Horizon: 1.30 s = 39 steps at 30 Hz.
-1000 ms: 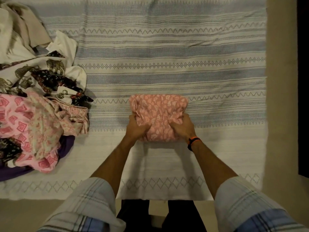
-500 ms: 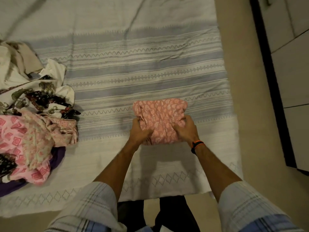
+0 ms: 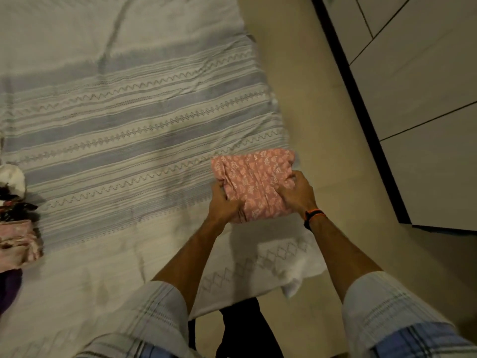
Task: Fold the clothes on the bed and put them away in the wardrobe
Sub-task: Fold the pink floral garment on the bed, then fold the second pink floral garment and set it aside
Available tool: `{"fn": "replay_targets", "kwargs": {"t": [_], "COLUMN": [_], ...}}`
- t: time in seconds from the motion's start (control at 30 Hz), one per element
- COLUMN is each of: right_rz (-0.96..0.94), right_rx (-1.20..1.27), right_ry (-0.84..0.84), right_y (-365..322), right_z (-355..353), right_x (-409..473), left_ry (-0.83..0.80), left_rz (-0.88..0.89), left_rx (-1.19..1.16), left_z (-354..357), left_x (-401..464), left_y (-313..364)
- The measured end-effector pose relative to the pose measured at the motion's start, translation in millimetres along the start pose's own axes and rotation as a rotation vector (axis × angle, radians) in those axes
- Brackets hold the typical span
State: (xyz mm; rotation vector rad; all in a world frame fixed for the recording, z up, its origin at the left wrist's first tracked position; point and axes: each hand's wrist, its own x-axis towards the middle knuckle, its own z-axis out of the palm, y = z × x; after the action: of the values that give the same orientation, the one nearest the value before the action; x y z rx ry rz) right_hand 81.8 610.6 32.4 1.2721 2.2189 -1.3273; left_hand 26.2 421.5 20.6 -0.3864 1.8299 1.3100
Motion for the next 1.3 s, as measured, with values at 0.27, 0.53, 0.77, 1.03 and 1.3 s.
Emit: {"fn": "replay_targets", "kwargs": {"t": [0.27,0.53,0.77,1.03,1.3], "right_rz": [-0.07,-0.053,-0.131,-0.31,-0.486], "right_rx": [-0.225,-0.137,-0.112,-0.145,-0.184], "right_ry": [-0.103,-0.143,-0.136,-0.187,-0.295], "right_y": [31,34,8,-40,-77], "right_z": [-13,-16,-25,5,84], "right_x": [4,-5,-48,-118,-205], "left_ry": [-0.08,-0.078,0.029,0.161,0.305], "left_rz": [-0.084,-0.089,-0.012,0.079,0.097], "left_rx": [0.206,0.287,0.303,0.185,0.046], "left_z": [31,33,6,-58,-157], "left_x": [15,-1,-54,-132,-193], "left_y": [-7,8,20,10,-38]}}
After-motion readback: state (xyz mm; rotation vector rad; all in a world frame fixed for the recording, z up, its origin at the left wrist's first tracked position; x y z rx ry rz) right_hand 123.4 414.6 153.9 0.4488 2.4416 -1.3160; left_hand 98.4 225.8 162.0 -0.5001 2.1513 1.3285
